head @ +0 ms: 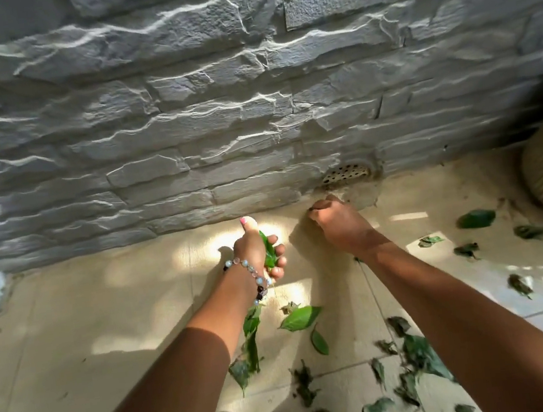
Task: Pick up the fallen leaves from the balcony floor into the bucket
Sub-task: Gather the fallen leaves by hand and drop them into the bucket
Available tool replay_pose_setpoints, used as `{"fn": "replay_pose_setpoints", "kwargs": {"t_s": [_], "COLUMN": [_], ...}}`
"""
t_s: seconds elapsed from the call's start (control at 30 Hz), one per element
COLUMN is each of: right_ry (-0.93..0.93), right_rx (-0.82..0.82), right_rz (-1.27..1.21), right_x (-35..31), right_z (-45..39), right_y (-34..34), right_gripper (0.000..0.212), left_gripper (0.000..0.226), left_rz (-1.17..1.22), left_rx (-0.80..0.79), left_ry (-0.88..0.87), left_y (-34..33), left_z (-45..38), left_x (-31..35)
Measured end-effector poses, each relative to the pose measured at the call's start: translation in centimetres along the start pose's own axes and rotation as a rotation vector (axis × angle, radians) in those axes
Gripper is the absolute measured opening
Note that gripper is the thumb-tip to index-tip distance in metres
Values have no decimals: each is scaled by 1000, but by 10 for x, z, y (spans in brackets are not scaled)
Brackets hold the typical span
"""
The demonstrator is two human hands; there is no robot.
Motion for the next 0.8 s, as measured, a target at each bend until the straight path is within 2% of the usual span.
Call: {"fn": "replay_pose_setpoints", "kwargs": {"t_s": [0.07, 0.13, 0.27, 0.33, 0.37, 0.5, 0.57, 0.63, 0.7, 0.73, 0.8], "right_ry": [25, -13, -249, -292, -284, -134, -222, -396, -504, -477, -323], "right_rx": [9, 84, 202, 114, 79, 186, 245, 325, 405, 408, 266], "right_rz": [-10, -159, -727, -1054, -1113, -912, -1072, -1162, -939, -737, -465], "right_x": [-9, -8, -2, -15, -23, -35, -24, -2, 25, 35, 38], "right_z": [9, 18, 43, 57, 64, 83, 88, 98, 110, 111, 107], "right_y": [6, 20, 57, 54, 50, 55, 50, 39, 35, 36, 25], "right_gripper": [26, 23, 12, 23, 23, 9, 8, 9, 14, 18, 28], "left_gripper": [64, 63, 54, 49, 47, 34, 27, 21, 22, 19, 23], "left_rz": [9, 19, 57, 23, -24, -117, -76, -15, 62, 92, 38], "left_rx": [3, -11, -56, -50, -12, 29, 62, -9, -98, -103, -118], "left_ry": [-5, 1, 48, 30, 3, -97, -95, -64, 0, 12, 26], "left_y": [-2, -7, -24, -35, -35, -47, -44, -52, -61, -62, -58], "left_z": [2, 4, 6, 15, 15, 25, 25, 28, 28, 30, 26], "left_x": [-5, -9, -19, -18, -19, -18, -18, -23, -31, -32, -37]}}
Point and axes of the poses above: each hand's wrist, its own z-axis away from the middle knuckle, its own y-axis out of the back of the hand, x = y × z, the point moved 9 cm from there along -z, towards the middle knuckle
